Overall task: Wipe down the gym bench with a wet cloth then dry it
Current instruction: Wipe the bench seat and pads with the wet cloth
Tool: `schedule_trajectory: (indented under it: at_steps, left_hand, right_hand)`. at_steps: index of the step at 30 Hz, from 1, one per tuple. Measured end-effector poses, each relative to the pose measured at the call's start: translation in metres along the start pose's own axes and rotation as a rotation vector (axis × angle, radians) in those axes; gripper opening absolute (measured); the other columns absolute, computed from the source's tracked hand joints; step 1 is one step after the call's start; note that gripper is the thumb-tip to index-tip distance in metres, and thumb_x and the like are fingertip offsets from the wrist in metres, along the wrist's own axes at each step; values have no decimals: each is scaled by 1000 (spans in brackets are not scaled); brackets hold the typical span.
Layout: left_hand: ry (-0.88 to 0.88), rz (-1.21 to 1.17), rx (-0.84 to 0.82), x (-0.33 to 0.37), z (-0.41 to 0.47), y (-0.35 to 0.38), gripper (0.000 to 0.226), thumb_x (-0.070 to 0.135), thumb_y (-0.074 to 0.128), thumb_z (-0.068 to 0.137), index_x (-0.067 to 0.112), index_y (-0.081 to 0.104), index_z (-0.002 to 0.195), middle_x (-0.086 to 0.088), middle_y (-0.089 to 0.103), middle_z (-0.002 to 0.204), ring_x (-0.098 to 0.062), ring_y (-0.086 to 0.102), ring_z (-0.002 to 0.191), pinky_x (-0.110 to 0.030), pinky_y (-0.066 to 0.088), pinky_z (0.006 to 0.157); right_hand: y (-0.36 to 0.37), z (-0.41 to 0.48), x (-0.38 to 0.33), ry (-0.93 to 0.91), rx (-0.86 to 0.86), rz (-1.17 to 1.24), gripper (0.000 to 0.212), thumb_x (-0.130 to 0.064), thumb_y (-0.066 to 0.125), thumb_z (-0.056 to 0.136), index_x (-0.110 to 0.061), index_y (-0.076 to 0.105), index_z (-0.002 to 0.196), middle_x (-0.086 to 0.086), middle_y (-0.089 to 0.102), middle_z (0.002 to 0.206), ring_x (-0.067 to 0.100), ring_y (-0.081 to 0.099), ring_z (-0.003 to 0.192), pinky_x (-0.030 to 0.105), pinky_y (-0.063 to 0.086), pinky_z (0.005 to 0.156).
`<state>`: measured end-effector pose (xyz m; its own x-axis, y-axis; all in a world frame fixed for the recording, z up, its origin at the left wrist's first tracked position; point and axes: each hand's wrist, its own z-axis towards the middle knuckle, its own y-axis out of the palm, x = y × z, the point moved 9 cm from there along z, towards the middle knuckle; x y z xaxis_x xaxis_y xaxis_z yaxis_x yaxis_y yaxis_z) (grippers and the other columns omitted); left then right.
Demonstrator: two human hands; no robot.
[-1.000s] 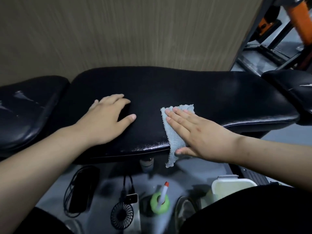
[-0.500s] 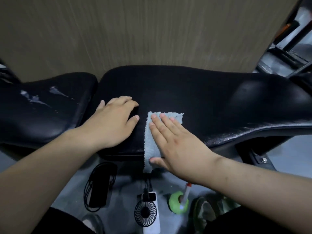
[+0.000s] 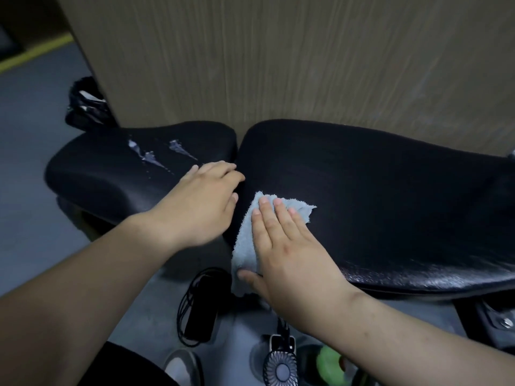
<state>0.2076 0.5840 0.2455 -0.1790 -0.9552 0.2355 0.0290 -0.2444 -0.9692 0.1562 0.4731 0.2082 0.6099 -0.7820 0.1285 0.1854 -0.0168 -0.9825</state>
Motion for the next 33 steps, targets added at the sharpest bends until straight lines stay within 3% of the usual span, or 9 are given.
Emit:
schedule_trajectory:
  at_steps: [5,8,10,15,22,28,30,32,33]
  left_hand:
    - [-12,-35,70,-19,-4,-15,43,19,44,99,19,47,142,1,38,154,-16,25,145,-45,24,120]
    - [-37,-44,93,-32,-6,-24,43,24,44,100,18,47,142,0,38,154,-16,26,146,-44,24,120]
    - [-66,-55,108,-42,-7,-30,44,29,43,101,18,46,143,1,37,154,-15,25,146,-41,22,120]
    - [-145,-79,144,-68,-9,-41,45,32,43,101,20,44,145,4,37,154,-12,25,145,-29,21,117]
    - [-234,-88,161,-106,-16,-55,46,32,43,101,21,41,146,7,35,155,-10,24,143,-28,22,114]
    - [-288,-80,143,-130,-25,-55,46,32,44,101,20,41,146,6,36,154,-12,24,144,-28,20,115]
    - [-294,-79,147,-135,-29,-56,46,32,44,101,20,42,145,5,38,153,-13,26,143,-29,21,115]
    - [-301,-77,158,-139,-32,-58,46,32,44,101,19,43,145,5,41,151,-13,28,142,-30,23,115]
    - [-309,-77,158,-141,-34,-59,46,33,44,101,19,42,145,5,40,151,-13,28,142,-30,23,115]
  right_hand:
    - [3,23,-12,54,-66,51,83,-49,23,85,11,42,140,32,39,148,44,37,139,52,36,112]
    - [-1,38,-14,82,-164,76,88,-51,8,87,9,11,151,30,6,160,43,7,149,50,13,122]
    - [0,50,-11,80,-244,72,84,-54,10,94,4,-11,151,24,-17,160,37,-15,149,47,0,123]
    - [9,97,7,121,-373,88,83,-55,19,99,-1,-15,152,17,-23,160,31,-21,149,43,-5,123]
    - [7,144,18,-1,-351,195,70,-40,29,103,-3,1,156,13,-9,164,25,-12,151,37,-2,123]
    - [-3,155,31,-20,-235,276,40,-28,31,107,-17,44,143,6,28,160,18,18,150,30,23,118]
    - [-22,154,43,28,-160,411,34,-38,32,106,-22,61,117,1,64,128,15,57,122,31,45,97]
    - [-49,154,54,55,-36,582,34,-42,34,104,-25,60,90,-6,69,81,4,63,77,26,46,71]
    - [-62,154,54,45,22,647,35,-42,35,104,-25,61,88,-6,68,76,4,62,71,25,46,69]
